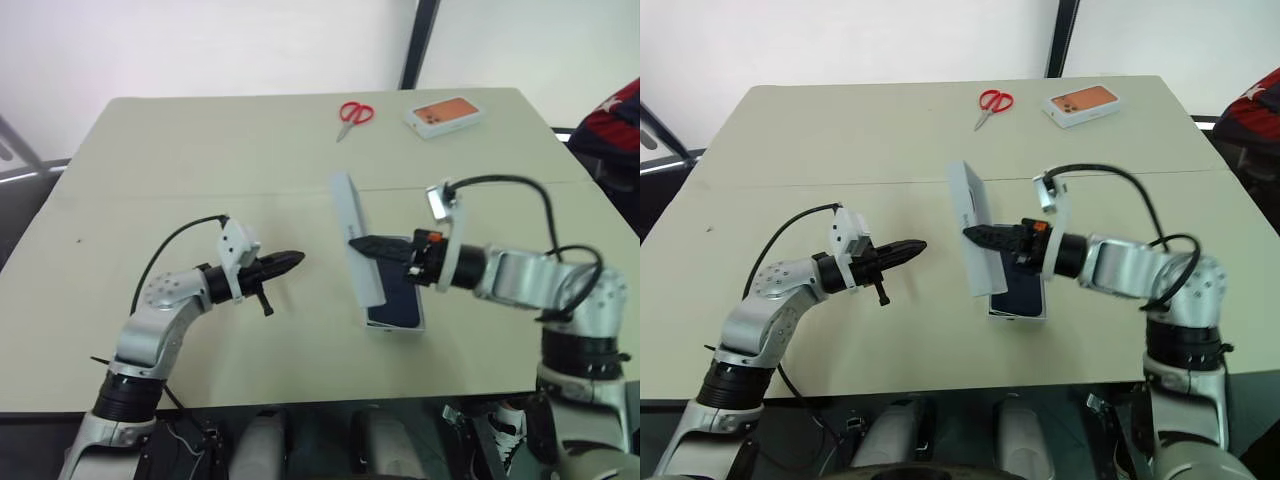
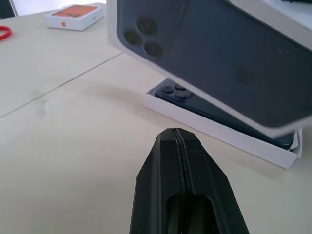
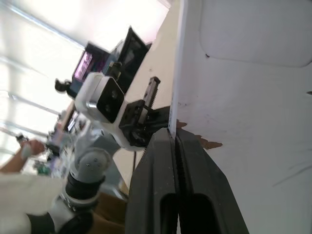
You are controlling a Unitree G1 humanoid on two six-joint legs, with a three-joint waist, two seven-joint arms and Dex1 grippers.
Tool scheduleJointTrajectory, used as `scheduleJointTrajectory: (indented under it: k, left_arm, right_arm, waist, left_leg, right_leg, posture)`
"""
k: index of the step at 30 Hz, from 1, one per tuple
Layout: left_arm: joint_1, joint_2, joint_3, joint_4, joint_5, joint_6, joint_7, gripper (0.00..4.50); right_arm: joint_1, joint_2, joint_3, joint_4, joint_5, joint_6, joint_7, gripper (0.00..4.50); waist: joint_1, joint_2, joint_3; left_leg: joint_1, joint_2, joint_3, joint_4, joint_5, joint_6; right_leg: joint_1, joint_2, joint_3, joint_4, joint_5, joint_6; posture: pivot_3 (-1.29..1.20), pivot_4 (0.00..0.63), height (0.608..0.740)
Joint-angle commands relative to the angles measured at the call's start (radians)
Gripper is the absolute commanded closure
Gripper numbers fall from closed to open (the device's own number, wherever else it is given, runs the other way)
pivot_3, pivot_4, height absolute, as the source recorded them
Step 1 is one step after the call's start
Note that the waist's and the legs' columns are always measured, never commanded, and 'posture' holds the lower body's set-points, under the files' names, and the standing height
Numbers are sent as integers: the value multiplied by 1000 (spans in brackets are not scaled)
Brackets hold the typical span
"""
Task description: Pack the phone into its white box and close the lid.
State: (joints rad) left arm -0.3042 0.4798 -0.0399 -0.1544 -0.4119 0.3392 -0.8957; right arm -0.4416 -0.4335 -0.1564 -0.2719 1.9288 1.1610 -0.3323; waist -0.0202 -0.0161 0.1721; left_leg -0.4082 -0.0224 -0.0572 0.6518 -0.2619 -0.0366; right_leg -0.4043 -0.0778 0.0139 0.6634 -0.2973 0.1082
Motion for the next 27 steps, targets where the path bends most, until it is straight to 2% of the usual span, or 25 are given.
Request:
scheduleJointTrajectory:
  k: [1,5,13,16,20,23,27]
  left_arm:
    - [-14,27,21,-10,-5,-17,-20,4500]
    - [-10,25,-1,-27,-4,-16,-27,4500]
    - [-6,0,-46,-59,-9,1,-31,4500]
    - [-9,1,-56,-53,-4,-2,-34,4500]
    - [-13,-1,-71,-47,5,-5,-34,4500]
    - [-30,-37,-113,-27,41,-16,-12,4500]
    - [-59,-93,-162,5,84,-28,17,4500]
  right_arm:
    - [67,60,29,-73,43,-117,-118,4476]
    - [107,78,37,-61,43,-136,-173,4476]
    - [83,46,26,6,43,-94,-216,4476]
    - [69,36,-1,33,43,-84,-220,3592]
    - [37,-4,-30,65,43,-61,-211,1583]
    - [-41,-159,-48,112,43,-18,-149,31]
    - [-119,-340,-24,154,7,9,-54,31]
  waist:
    - [0,0,0]
    - [4,0,0]
    - [4,1,0]
    - [6,0,0]
    - [5,1,0]
    - [9,3,1]
    - [9,3,1]
  left_leg:
    - [0,1,-1,-1,0,0]
    - [0,1,0,-1,0,0]
    - [0,1,0,-1,0,0]
    - [0,1,0,-1,0,0]
    - [0,1,0,-1,0,0]
    - [0,0,0,0,0,0]
    - [-1,-1,0,0,0,0]
  right_leg:
    - [0,1,0,0,0,0]
    - [-1,1,0,0,0,0]
    - [-1,1,0,0,0,0]
    - [-1,1,0,0,0,0]
    - [-1,1,0,0,0,0]
    - [-1,0,1,0,0,0]
    - [0,-1,0,-1,0,0]
  posture:
    - [0,150,740]
    - [0,150,740]
    - [0,150,740]
    - [0,150,740]
    - [0,150,740]
    - [0,150,740]
    - [0,150,740]
